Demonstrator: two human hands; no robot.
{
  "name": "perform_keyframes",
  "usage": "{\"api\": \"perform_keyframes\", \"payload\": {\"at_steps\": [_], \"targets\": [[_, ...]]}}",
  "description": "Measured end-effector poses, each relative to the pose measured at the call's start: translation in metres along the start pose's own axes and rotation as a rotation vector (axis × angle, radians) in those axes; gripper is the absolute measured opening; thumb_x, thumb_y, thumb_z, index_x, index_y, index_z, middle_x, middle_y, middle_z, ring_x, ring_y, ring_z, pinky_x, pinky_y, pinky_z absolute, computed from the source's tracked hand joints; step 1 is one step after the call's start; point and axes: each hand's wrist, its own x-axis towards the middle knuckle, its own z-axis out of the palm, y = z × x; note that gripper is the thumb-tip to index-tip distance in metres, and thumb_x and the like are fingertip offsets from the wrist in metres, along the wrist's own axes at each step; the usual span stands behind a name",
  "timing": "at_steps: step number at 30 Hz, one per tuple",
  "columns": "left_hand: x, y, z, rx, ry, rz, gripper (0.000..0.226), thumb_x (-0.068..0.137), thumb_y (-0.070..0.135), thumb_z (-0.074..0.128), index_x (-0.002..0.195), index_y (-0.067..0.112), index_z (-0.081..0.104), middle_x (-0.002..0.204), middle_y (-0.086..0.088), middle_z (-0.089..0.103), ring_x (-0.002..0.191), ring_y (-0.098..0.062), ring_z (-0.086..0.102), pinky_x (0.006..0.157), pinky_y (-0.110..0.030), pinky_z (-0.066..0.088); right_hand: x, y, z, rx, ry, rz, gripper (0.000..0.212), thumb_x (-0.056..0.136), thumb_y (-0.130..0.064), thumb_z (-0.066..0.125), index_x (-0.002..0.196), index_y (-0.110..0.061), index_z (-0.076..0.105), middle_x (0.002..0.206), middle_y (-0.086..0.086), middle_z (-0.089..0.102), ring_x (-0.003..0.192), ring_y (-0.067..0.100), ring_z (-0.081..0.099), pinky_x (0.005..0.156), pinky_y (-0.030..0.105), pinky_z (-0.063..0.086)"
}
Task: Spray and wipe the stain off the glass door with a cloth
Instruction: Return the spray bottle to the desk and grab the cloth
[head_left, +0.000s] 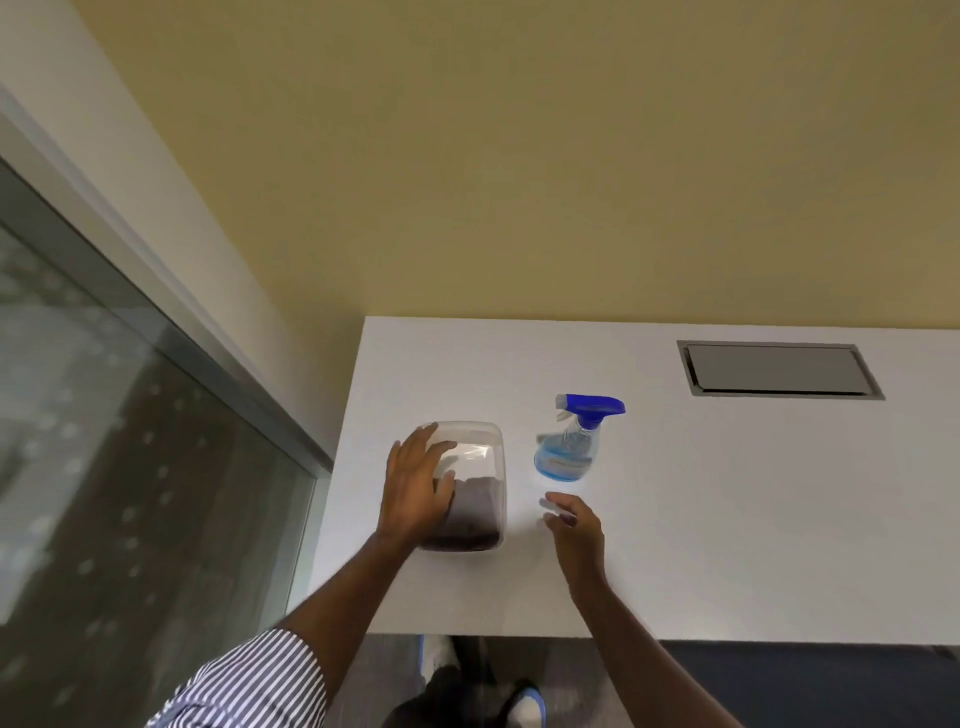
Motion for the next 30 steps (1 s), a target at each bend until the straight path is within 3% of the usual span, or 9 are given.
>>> {"api": "perform_keyframes", "payload": {"at_steps": [4, 6, 7, 8, 11, 12, 16, 19, 30], "targets": [[-0.005, -0.019, -0.002, 0.078, -0.140, -0.154, 0.040, 0.101, 0.040, 0.051, 0.140, 0.031, 0.050, 0.168, -0.001, 0.024, 0.155, -0.026, 0.023, 0.128, -0.048, 0.007, -0.002, -0.014, 0.026, -0.187, -0.050, -0.184, 0.021, 0.101, -0.026, 0.062, 0.117, -0.015, 0.069, 0.124, 0.007, 0.071, 0.111, 0.021, 0.066, 0.106, 0.044, 0.054], [-0.002, -0.025, 0.001, 0.088, -0.197, -0.228, 0.044, 0.103, 0.046, 0.046, 0.145, 0.033, 0.046, 0.171, -0.001, 0.015, 0.156, -0.026, 0.019, 0.127, -0.048, 0.003, 0.007, -0.016, 0.040, -0.328, -0.055, -0.292, 0.067, 0.098, -0.066, 0.043, 0.119, -0.008, 0.070, 0.117, 0.011, 0.074, 0.105, 0.022, 0.070, 0.100, 0.041, 0.058], [-0.002, -0.028, 0.002, 0.098, -0.221, -0.257, 0.045, 0.103, 0.047, 0.044, 0.146, 0.032, 0.046, 0.171, -0.002, 0.014, 0.156, -0.028, 0.021, 0.127, -0.050, 0.006, 0.018, -0.009, 0.048, -0.395, -0.054, -0.339, 0.086, 0.094, -0.078, 0.030, 0.120, -0.006, 0.070, 0.117, 0.013, 0.074, 0.105, 0.025, 0.072, 0.099, 0.041, 0.059], [-0.002, -0.031, 0.004, 0.124, -0.232, -0.273, 0.046, 0.103, 0.047, 0.044, 0.146, 0.029, 0.048, 0.170, -0.005, 0.017, 0.154, -0.031, 0.026, 0.126, -0.053, 0.013, 0.025, -0.007, 0.055, -0.467, -0.058, -0.349, 0.089, 0.093, -0.079, 0.026, 0.124, -0.008, 0.069, 0.121, 0.014, 0.073, 0.108, 0.027, 0.072, 0.099, 0.041, 0.058], [-0.004, -0.036, 0.011, 0.241, -0.192, -0.258, 0.048, 0.099, 0.048, 0.051, 0.138, 0.021, 0.057, 0.164, -0.015, 0.033, 0.137, -0.038, 0.052, 0.113, -0.057, 0.044, 0.022, -0.033, 0.069, -0.641, -0.109, -0.296, 0.045, 0.102, -0.050, 0.053, 0.134, -0.020, 0.062, 0.145, 0.011, 0.059, 0.128, 0.030, 0.062, 0.106, 0.042, 0.054], [-0.003, -0.036, 0.012, 0.257, -0.189, -0.264, 0.048, 0.098, 0.049, 0.052, 0.137, 0.021, 0.058, 0.163, -0.015, 0.034, 0.133, -0.037, 0.055, 0.109, -0.054, 0.048, 0.023, -0.038, 0.073, -0.702, -0.113, -0.299, 0.043, 0.102, -0.044, 0.056, 0.138, -0.022, 0.058, 0.151, 0.010, 0.052, 0.133, 0.031, 0.057, 0.108, 0.042, 0.052], [0.006, -0.032, 0.014, 0.339, -0.280, -0.302, 0.049, 0.099, 0.052, 0.051, 0.139, 0.024, 0.054, 0.168, -0.011, 0.020, 0.140, -0.033, 0.047, 0.112, -0.045, 0.047, 0.031, -0.043, 0.083, -1.007, -0.131, -0.248, 0.051, 0.104, -0.044, 0.052, 0.148, -0.021, 0.043, 0.163, 0.014, 0.031, 0.139, 0.033, 0.047, 0.106, 0.041, 0.052], [0.010, -0.032, 0.017, 0.351, -0.313, -0.313, 0.048, 0.101, 0.052, 0.048, 0.141, 0.024, 0.053, 0.170, -0.009, 0.013, 0.144, -0.032, 0.042, 0.113, -0.043, 0.045, 0.038, -0.044, 0.088, -1.123, -0.144, -0.212, 0.049, 0.105, -0.043, 0.050, 0.147, -0.018, 0.043, 0.165, 0.017, 0.026, 0.140, 0.034, 0.046, 0.104, 0.040, 0.051], [0.006, -0.043, 0.027, 0.193, -0.206, -0.262, 0.030, 0.100, 0.043, 0.052, 0.099, 0.017, 0.066, 0.165, -0.007, 0.030, 0.122, -0.027, 0.059, 0.091, -0.036, 0.054, 0.052, -0.029, 0.103, -1.086, -0.073, -0.232, 0.028, 0.102, -0.033, 0.058, 0.125, -0.019, 0.058, 0.155, 0.012, 0.042, 0.134, 0.030, 0.049, 0.102, 0.039, 0.052]]}}
